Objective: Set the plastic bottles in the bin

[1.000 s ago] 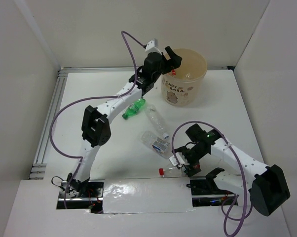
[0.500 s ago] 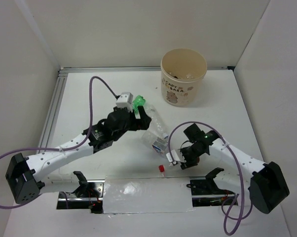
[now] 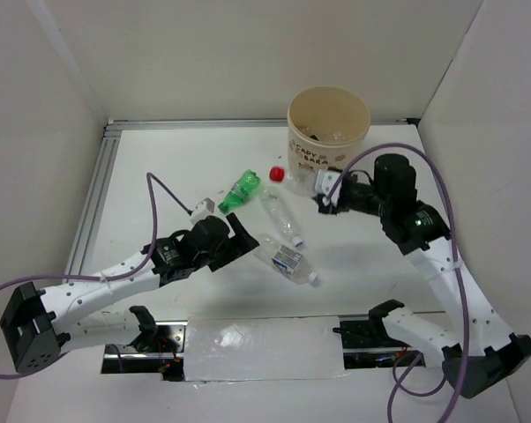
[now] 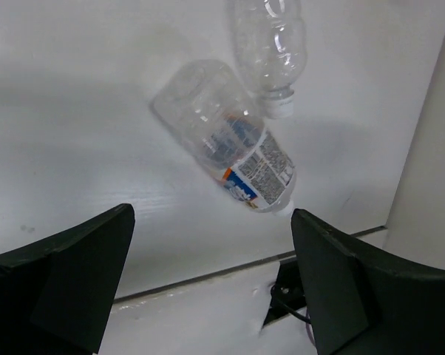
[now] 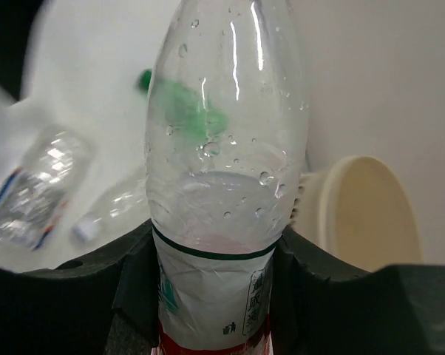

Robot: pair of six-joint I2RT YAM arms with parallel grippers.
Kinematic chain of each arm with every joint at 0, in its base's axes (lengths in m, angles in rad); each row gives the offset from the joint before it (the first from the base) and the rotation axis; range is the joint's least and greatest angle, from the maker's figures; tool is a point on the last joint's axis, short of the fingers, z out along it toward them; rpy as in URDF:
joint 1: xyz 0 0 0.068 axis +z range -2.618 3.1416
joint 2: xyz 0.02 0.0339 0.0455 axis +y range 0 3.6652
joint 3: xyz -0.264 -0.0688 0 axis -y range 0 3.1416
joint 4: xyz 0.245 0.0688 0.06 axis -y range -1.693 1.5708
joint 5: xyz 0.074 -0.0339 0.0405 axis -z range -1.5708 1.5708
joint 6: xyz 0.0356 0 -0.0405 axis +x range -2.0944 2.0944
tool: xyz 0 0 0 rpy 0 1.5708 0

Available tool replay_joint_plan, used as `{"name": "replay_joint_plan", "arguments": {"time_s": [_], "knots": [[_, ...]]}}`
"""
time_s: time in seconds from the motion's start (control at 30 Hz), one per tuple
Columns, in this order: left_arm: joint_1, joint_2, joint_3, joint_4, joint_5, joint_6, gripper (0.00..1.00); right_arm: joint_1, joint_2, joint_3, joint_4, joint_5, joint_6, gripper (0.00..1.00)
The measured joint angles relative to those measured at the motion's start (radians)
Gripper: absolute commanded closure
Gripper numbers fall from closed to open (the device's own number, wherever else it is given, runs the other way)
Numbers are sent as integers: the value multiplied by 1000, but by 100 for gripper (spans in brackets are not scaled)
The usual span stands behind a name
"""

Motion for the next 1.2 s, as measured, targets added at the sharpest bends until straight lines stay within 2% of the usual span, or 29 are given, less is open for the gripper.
{"name": "replay_joint_plan", "arguments": {"time_s": [0.13,0.23,0.4,0.47,0.53,0.57,0.6,0.77,0.87,0.97,1.03,1.07,1.2], "knots": [[-28,15,-84,31,44,-172,0,-91,138,58,269,50,168,74],[-39,57,-97,54,63,-262,0,-165,336,174,436,64,296,73],[-44,138,-97,136,73,-345,0,-238,578,370,549,69,428,68],[-45,173,-95,167,76,-372,0,-243,642,444,566,62,455,58],[-48,219,-80,184,79,-398,0,-250,703,516,586,46,483,34],[-50,251,-66,188,81,-409,0,-253,730,542,595,38,494,8],[-53,280,-51,192,82,-422,0,-257,759,570,595,27,508,0],[-63,392,3,211,90,-463,0,-308,861,631,583,-27,581,0],[-69,425,21,216,92,-483,0,-361,846,599,569,-85,629,0],[-74,459,56,214,92,-503,0,-420,754,486,554,-172,655,0],[-74,502,100,216,92,-503,0,-458,646,331,500,-248,642,0],[-74,526,123,222,93,-503,0,-472,586,322,493,-253,640,0],[-72,638,222,212,103,-506,0,-487,315,115,377,-371,530,0]]}}
